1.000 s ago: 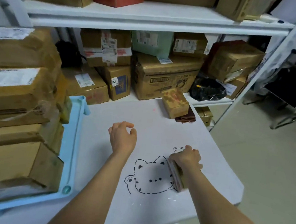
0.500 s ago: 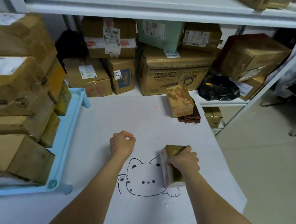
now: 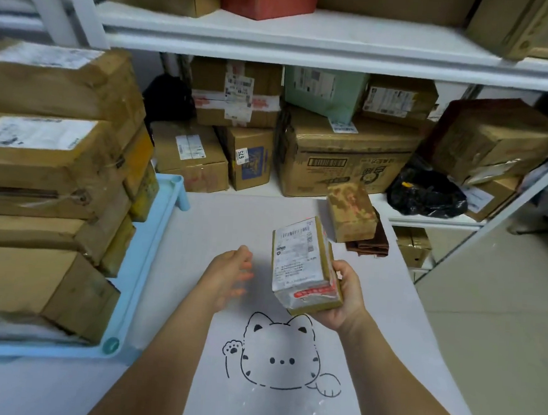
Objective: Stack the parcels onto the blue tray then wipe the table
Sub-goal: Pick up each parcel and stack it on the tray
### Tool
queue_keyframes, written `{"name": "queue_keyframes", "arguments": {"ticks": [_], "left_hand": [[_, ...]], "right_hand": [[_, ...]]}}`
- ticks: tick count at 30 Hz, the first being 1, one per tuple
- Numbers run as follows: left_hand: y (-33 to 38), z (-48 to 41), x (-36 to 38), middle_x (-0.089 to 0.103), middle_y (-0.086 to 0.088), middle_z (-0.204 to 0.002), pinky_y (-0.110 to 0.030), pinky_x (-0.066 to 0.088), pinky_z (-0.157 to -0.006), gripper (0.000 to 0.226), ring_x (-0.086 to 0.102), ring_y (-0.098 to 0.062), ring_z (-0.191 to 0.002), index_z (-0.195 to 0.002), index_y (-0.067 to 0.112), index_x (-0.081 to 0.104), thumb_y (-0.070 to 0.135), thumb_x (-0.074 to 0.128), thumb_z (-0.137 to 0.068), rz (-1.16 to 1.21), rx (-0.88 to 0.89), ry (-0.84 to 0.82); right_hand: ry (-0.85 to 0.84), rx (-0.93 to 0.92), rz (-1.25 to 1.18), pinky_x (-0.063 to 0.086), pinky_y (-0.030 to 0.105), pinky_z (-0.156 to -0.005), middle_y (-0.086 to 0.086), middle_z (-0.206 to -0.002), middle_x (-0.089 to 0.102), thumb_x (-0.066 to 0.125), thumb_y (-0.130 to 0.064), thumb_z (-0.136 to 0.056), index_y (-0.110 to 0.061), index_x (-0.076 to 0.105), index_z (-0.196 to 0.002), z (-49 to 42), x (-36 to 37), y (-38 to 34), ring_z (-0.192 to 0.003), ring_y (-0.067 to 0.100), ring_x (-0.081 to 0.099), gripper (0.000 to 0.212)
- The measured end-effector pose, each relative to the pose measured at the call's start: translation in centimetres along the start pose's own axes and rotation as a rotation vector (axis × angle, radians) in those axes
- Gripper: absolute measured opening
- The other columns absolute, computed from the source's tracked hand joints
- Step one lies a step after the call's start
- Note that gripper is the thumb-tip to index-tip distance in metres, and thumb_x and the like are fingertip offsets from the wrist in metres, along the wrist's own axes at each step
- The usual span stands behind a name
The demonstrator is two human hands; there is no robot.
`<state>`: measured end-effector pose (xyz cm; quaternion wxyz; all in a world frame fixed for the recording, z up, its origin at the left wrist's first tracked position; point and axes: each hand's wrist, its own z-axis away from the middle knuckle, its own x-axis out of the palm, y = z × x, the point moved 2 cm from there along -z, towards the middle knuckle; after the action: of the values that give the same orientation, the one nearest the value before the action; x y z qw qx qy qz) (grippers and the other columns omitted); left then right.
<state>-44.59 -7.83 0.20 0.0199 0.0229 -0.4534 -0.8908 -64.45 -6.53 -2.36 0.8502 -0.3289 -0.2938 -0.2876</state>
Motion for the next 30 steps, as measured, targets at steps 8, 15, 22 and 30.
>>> {"name": "queue_keyframes", "arguments": {"ticks": [8, 15, 22, 30], "left_hand": [[3.3, 1.1, -0.7, 0.059, -0.004, -0.122, -0.047, 0.047, -0.097, 0.046, 0.061, -0.023, -0.106, -0.127, 0.015, 0.051, 0.045, 0.051, -0.092, 0.023, 0.092, -0.096], [4.9, 2.1, -1.6, 0.053, 0.001, -0.127, -0.051, 0.04, -0.103, 0.041, 0.052, -0.02, -0.118, -0.121, 0.025, 0.051, 0.048, 0.056, -0.088, 0.066, 0.161, -0.12], [5.2, 2.7, -2.3, 0.055, 0.0, -0.127, -0.041, 0.043, -0.094, 0.06, 0.049, -0.019, -0.118, -0.124, 0.029, 0.054, 0.038, 0.077, -0.069, -0.03, 0.294, -0.212], [4.9, 2.0, -4.3, 0.061, -0.006, -0.118, -0.039, 0.045, -0.087, 0.042, 0.058, -0.02, -0.101, -0.125, 0.016, 0.053, 0.026, 0.065, -0.086, 0.063, 0.247, 0.05]], "right_hand": [[-0.114, -0.012, 0.023, 0.026, 0.048, -0.113, 0.02, -0.14, 0.05, 0.078, -0.027, -0.053, -0.01, 0.062, -0.127, 0.3, 3.5, 0.7, -0.136, 0.036, 0.037, 0.078], [-0.074, -0.064, 0.059, 0.045, 0.046, -0.092, 0.022, -0.108, 0.068, 0.052, -0.033, -0.074, -0.002, 0.076, -0.096, 0.9, 6.3, 1.3, -0.097, 0.043, 0.058, 0.045], [-0.033, -0.053, 0.024, 0.05, 0.048, -0.091, 0.022, -0.11, 0.067, 0.058, -0.031, -0.074, -0.004, 0.062, -0.118, 1.0, 8.3, 2.2, -0.091, 0.038, 0.065, 0.052], [0.046, -0.095, -0.063, 0.054, 0.055, -0.084, 0.029, -0.116, 0.057, 0.067, -0.024, -0.081, 0.003, 0.045, -0.118, 0.3, 8.7, 2.4, -0.1, 0.044, 0.063, 0.051]]}}
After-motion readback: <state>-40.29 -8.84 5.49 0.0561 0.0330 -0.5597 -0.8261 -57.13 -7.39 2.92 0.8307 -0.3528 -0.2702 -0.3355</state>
